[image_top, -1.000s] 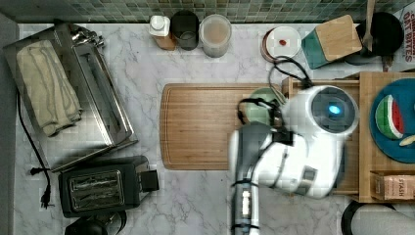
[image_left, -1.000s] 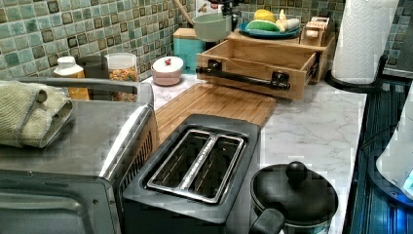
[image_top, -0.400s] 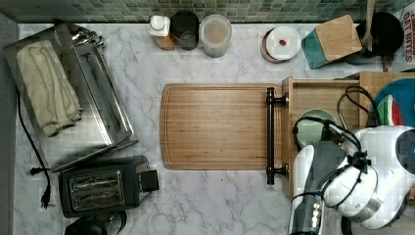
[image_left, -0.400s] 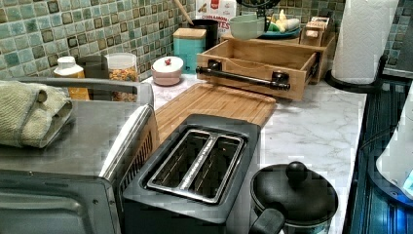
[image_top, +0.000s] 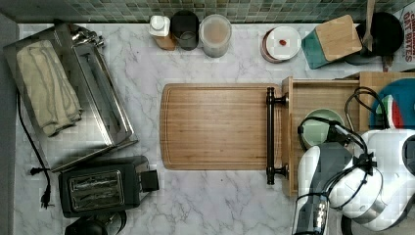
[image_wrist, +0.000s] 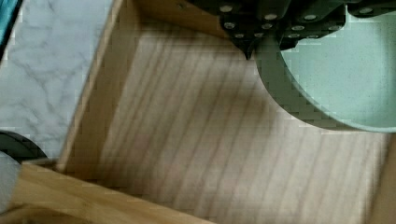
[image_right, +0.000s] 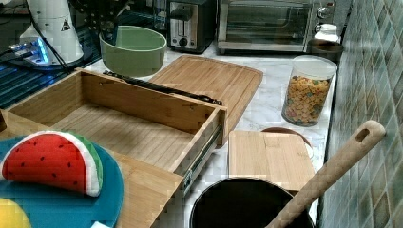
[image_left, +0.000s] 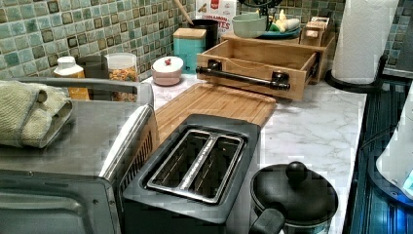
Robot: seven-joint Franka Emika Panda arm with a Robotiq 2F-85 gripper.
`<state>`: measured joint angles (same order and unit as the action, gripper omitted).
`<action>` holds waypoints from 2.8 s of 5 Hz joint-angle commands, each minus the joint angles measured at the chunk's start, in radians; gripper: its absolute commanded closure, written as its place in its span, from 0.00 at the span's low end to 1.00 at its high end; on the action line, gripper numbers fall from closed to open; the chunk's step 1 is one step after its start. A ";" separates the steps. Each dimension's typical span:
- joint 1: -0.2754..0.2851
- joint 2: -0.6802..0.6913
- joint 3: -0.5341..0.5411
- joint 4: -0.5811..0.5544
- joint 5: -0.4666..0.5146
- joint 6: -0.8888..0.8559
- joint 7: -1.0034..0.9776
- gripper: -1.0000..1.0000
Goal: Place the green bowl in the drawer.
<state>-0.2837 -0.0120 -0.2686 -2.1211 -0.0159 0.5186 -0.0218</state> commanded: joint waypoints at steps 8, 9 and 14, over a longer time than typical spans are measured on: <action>-0.062 0.147 -0.063 -0.158 0.188 0.346 0.087 1.00; -0.077 0.176 -0.054 -0.159 0.215 0.380 0.037 1.00; -0.087 0.224 -0.053 -0.150 0.236 0.442 -0.006 0.00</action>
<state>-0.3386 0.2061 -0.3196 -2.3105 0.1969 0.8989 0.0476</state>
